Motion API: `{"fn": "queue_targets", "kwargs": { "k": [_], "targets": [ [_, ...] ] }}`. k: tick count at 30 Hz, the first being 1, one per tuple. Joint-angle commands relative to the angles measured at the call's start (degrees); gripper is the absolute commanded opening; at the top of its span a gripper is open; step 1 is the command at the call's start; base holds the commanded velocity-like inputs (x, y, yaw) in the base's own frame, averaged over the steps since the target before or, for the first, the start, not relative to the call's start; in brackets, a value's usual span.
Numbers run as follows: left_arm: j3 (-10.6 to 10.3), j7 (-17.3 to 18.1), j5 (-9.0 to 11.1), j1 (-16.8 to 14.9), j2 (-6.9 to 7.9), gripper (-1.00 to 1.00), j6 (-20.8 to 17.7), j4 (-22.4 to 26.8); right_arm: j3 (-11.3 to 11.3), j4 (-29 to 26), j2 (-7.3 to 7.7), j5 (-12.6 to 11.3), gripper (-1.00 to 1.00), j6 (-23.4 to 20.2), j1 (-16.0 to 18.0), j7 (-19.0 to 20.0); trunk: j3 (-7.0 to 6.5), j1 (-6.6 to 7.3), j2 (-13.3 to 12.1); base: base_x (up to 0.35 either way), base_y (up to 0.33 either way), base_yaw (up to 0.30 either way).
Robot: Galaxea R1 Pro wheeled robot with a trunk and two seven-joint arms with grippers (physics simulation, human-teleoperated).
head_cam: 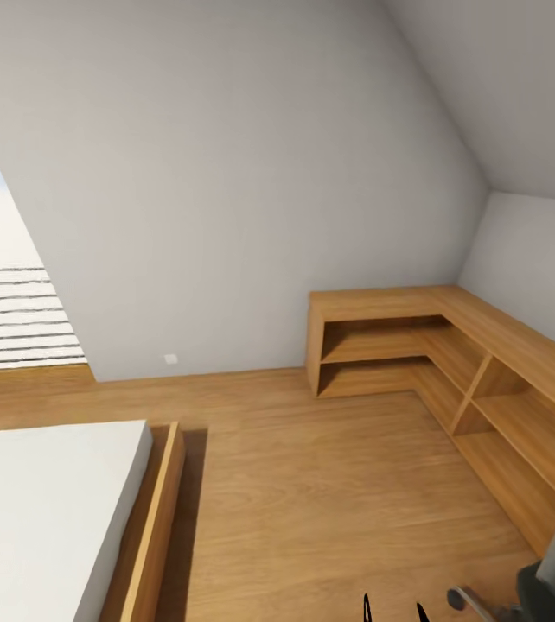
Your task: In the bedroom, organize the workspace by keeping the computer under the desk, ensuring the monitor is on the desk, placing the keyboard on the desk next to the monitor, placing the mouse on the desk next to the keyboard, moving the folder from the swivel chair onto the desk next to the mouse, stacking the notebook on top of the folder with the pen on top of the notebook, and positioning the swivel chair next to the desk.
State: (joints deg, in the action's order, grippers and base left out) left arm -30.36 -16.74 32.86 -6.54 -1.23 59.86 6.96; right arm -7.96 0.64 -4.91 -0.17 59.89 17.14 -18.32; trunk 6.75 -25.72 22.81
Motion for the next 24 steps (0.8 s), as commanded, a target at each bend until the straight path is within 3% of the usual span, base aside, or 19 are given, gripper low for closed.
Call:
{"fn": "queue_targets", "kwargs": {
  "k": [1, 24],
  "targets": [
    [-0.5, -0.4, 0.2, -0.1, 0.00, 1.00, 0.1, 0.0, -0.5, 0.1, -0.02, 0.0, 1.00, 0.1, 0.0, -0.5, 0.12, -0.06, 0.1, 0.321, 0.033, 0.000],
    [-0.5, -0.4, 0.2, -0.1, 0.00, 1.00, 0.1, 0.0, -0.5, 0.1, -0.02, 0.1, 1.00, 0.1, 0.1, -0.4, 0.12, -0.06, 0.1, 0.327, 0.004, 0.000]
  ]
}}
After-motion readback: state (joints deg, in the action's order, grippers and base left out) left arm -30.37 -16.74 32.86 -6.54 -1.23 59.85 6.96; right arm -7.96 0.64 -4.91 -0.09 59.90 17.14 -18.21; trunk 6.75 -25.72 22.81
